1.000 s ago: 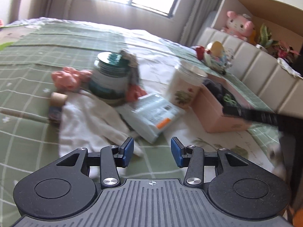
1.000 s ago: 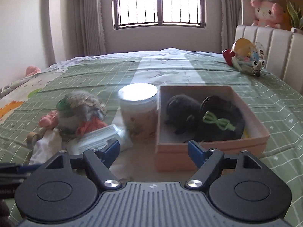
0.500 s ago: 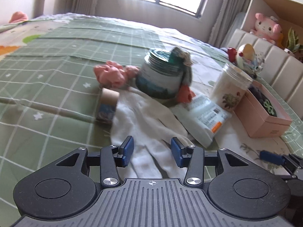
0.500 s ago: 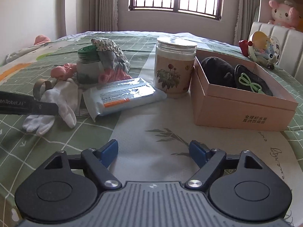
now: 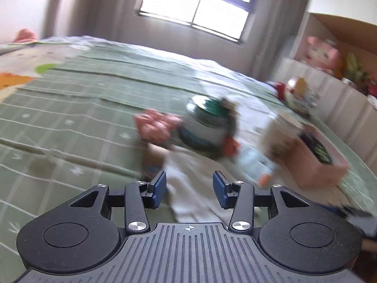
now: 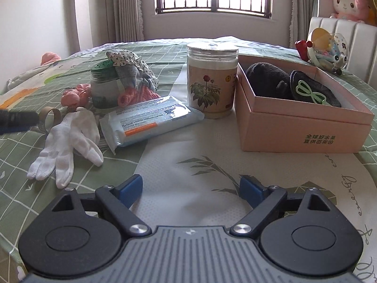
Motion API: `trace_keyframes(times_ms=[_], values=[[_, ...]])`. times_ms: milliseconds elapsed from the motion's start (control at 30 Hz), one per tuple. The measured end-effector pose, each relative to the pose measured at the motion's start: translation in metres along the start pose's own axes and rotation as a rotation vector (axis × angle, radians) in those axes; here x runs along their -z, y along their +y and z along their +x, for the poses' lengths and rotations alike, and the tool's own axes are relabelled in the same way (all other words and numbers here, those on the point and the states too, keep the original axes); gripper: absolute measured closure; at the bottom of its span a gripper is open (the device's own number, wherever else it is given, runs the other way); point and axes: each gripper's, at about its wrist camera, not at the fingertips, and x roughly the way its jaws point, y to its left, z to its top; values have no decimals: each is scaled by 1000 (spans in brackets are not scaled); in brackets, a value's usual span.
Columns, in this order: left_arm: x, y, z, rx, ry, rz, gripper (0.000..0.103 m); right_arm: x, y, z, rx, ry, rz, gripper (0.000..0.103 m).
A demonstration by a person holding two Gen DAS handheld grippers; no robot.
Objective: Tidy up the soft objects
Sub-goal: 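Grasp the cardboard tube with the left tool while the right tool grasps the pink scrunchie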
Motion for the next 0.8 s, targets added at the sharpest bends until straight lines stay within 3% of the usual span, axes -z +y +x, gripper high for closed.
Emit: trace_keyframes(times_ms=[133, 267, 333, 367, 400, 467, 633, 800], values=[[-13, 9, 30, -77, 29, 59, 55, 0, 0, 0, -1, 0, 1, 13], [-12, 16, 63, -86, 105, 69, 55, 0, 1, 0, 0, 0, 1, 13], [-10, 20, 66, -73, 92, 72, 56, -1, 1, 0, 5, 1, -2, 13], [-10, 21, 65, -61, 91, 72, 63, -1, 2, -1, 7, 0, -6, 13], [-10, 23, 63, -43, 94, 66, 79, -3, 2, -2, 2, -3, -12, 13], [-11, 28, 57, -19, 93, 47, 79, -9, 9, -6, -22, -27, -41, 13], [-19, 51, 27, -5, 33, -45, 79, -53, 54, -11, -102, -116, -164, 13], [-32, 83, 2, -95, 39, -70, 79, -93, 135, 17, -155, -176, -346, 19]])
